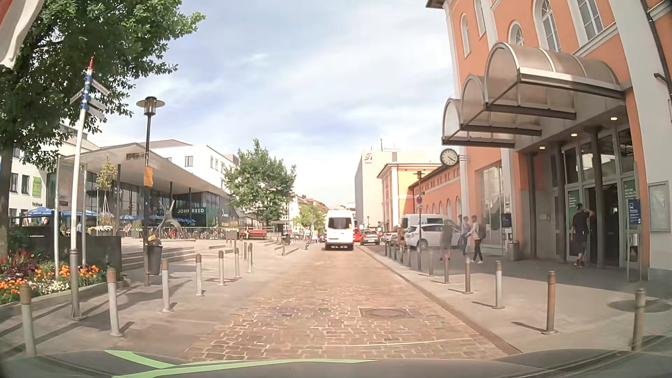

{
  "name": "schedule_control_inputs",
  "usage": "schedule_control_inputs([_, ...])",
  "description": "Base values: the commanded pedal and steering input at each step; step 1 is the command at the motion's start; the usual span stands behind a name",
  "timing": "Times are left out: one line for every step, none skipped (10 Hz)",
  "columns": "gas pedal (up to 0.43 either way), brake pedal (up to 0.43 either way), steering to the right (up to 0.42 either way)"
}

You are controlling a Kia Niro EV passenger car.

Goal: Follow the waypoints while adhering to traffic rules and regulations

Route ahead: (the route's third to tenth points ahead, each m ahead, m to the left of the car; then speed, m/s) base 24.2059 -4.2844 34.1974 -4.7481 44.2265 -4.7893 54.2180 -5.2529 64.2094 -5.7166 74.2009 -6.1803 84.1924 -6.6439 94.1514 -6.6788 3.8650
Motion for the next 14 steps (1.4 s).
schedule_control_inputs([0.047,0.0,-0.002])
schedule_control_inputs([0.047,0.0,-0.009])
schedule_control_inputs([0.047,0.0,-0.009])
schedule_control_inputs([0.047,0.0,-0.008])
schedule_control_inputs([0.047,0.0,-0.006])
schedule_control_inputs([0.039,0.0,-0.008])
schedule_control_inputs([0.028,0.0,-0.011])
schedule_control_inputs([0.028,0.0,-0.011])
schedule_control_inputs([0.02,0.0,-0.009])
schedule_control_inputs([0.02,0.0,-0.005])
schedule_control_inputs([0.02,0.0,-0.003])
schedule_control_inputs([0.02,0.0,-0.002])
schedule_control_inputs([0.02,0.0,-0.003])
schedule_control_inputs([0.02,0.0,-0.002])
